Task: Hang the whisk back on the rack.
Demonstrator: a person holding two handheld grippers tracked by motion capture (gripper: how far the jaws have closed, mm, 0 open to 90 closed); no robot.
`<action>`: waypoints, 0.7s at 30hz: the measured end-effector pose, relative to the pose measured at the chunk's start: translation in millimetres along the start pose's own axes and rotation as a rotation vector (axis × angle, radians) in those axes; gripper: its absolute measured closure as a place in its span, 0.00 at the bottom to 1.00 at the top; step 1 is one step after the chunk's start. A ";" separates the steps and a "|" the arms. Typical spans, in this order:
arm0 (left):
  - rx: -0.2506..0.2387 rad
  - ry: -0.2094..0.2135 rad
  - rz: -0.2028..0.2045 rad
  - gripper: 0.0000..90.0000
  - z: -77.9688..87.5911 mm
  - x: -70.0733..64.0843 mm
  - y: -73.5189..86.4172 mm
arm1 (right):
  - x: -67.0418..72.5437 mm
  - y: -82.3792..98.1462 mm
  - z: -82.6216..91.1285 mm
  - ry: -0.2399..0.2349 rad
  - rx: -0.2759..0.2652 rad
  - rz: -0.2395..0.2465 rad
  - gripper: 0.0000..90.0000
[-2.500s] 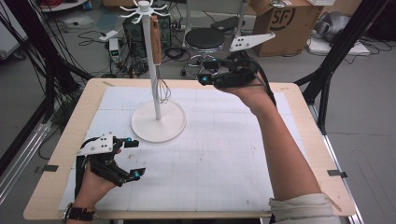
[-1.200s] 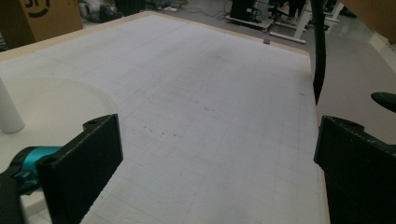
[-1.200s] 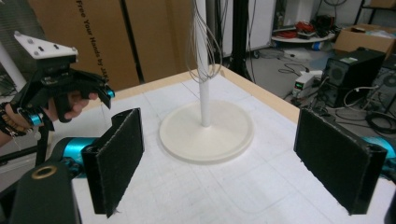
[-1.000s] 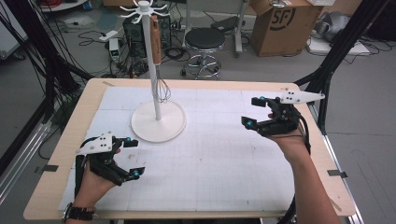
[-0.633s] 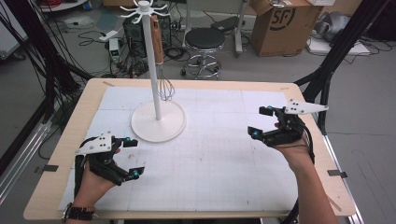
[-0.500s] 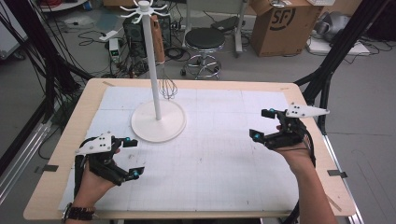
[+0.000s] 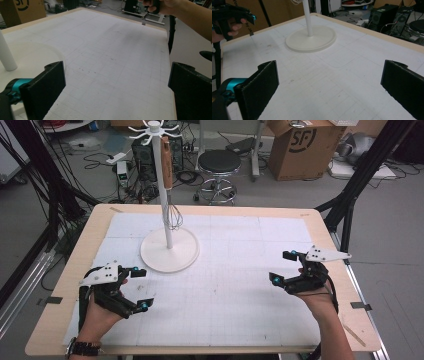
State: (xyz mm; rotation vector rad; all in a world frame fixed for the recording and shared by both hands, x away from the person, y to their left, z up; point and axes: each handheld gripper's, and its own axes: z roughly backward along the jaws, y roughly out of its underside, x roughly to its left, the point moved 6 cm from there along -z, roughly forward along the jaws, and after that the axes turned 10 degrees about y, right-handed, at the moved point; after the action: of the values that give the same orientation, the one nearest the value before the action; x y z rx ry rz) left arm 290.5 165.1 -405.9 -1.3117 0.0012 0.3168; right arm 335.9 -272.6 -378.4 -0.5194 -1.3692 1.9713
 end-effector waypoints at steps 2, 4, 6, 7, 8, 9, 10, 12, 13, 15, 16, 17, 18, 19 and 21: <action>0.003 0.002 0.004 0.02 -0.2 0.0 0.2 | 0.3 3.4 -0.2 0.002 0.004 0.001 0.01; 0.000 -0.002 0.008 0.02 -0.1 0.7 0.3 | 1.0 7.4 -0.1 0.004 0.010 -0.007 0.01; -0.001 -0.006 0.010 0.02 0.6 1.5 0.4 | 0.6 11.6 -0.3 0.009 0.014 -0.006 0.01; -0.001 -0.007 0.009 0.02 1.1 2.0 0.3 | 0.8 13.4 0.1 0.008 0.020 -0.010 0.01; -0.001 -0.007 0.007 0.02 1.4 2.1 0.1 | 0.3 14.6 0.1 0.010 0.022 -0.010 0.01; -0.006 -0.008 0.012 0.02 1.0 2.1 -0.2 | -0.1 16.0 0.3 0.010 0.022 -0.012 0.01; -0.005 -0.009 0.012 0.02 0.9 2.5 -0.3 | -0.3 17.1 0.8 0.010 0.024 -0.015 0.01; -0.008 -0.010 0.014 0.02 -0.1 3.2 -1.8 | -0.5 19.1 1.3 0.008 0.028 -0.019 0.01; -0.004 -0.009 0.009 0.02 -0.5 3.6 -2.6 | -0.2 20.3 1.4 0.009 0.032 -0.018 0.01; -0.006 -0.007 0.008 0.02 -2.3 2.7 -4.0 | 1.3 22.7 1.4 0.007 0.041 -0.014 0.01; -0.005 -0.006 0.008 0.02 -3.0 2.4 -3.9 | 2.5 24.5 1.4 0.006 0.044 -0.011 0.01; 0.003 -0.004 0.003 0.02 -3.2 2.7 -3.5 | 3.6 26.4 1.3 0.004 0.050 -0.011 0.01; 0.002 -0.006 0.004 0.02 -3.5 2.8 -3.5 | 4.2 28.4 0.9 0.006 0.057 -0.010 0.01; 0.004 -0.005 0.002 0.02 -3.2 3.1 -3.3 | 4.2 29.7 0.5 0.010 0.059 -0.007 0.01; -0.004 -0.007 0.007 0.02 -1.7 3.4 -3.6 | 4.8 33.8 -0.9 0.009 0.069 -0.015 0.01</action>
State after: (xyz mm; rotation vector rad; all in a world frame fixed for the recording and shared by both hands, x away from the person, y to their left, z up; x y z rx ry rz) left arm 294.8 163.5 -403.6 -1.3151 -0.0007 0.3272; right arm 323.1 -276.1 -409.8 -0.4838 -1.2918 1.9941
